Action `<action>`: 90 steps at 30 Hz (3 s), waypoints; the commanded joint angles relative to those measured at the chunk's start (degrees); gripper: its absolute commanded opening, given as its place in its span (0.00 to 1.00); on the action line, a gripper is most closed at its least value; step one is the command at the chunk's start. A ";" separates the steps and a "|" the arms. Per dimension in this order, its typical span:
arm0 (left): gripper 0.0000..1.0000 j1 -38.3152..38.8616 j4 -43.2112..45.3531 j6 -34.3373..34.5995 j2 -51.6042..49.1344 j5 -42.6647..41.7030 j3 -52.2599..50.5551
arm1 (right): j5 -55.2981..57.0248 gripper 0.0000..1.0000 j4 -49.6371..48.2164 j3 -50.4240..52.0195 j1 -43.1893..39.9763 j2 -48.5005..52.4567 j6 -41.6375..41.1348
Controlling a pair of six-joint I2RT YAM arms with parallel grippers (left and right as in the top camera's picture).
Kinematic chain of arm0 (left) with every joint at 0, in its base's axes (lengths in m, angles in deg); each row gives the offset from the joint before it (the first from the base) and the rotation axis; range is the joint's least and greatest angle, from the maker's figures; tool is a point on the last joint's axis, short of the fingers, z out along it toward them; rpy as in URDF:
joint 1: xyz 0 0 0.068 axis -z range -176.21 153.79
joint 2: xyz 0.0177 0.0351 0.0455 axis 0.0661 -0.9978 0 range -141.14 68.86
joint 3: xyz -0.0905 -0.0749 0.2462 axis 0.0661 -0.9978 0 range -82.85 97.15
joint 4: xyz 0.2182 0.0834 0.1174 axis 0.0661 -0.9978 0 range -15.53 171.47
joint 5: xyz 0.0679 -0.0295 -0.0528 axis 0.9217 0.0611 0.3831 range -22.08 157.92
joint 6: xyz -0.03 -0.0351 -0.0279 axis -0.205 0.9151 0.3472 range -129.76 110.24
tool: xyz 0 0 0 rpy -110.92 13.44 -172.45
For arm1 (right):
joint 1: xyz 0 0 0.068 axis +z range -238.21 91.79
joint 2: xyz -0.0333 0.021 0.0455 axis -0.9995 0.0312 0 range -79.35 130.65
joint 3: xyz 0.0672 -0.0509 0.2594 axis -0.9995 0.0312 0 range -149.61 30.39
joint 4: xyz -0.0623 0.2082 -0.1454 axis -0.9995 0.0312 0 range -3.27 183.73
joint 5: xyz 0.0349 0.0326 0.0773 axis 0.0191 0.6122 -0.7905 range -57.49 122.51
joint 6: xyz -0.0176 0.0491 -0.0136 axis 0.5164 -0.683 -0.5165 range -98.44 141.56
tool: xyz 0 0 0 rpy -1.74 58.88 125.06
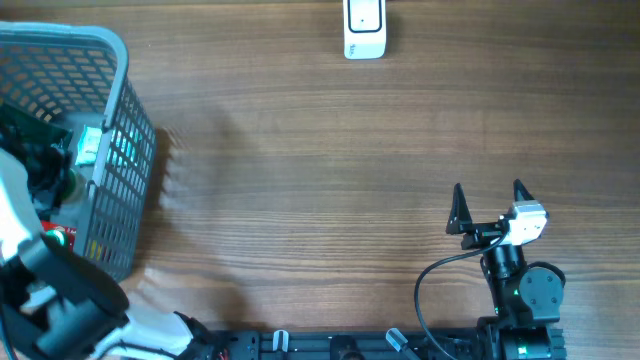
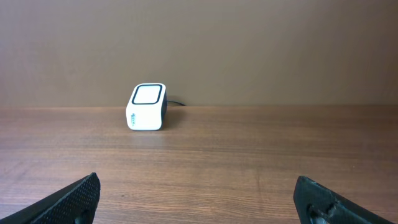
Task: Scan the item barcode
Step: 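Carry the jar with the left gripper and set it on the table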
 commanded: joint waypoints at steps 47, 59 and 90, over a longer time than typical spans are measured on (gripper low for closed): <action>0.61 76.50 5.33 -33.16 -8.04 -3.76 4.31 | -0.46 1.00 -0.13 0.07 0.24 -0.46 0.70; 0.59 78.14 9.22 -40.04 -10.80 -8.15 4.20 | -0.46 1.00 -0.13 0.07 0.22 -0.46 0.72; 1.00 84.30 11.28 -48.96 -15.69 -8.04 4.17 | -0.46 1.00 -0.13 0.07 0.24 -0.46 0.70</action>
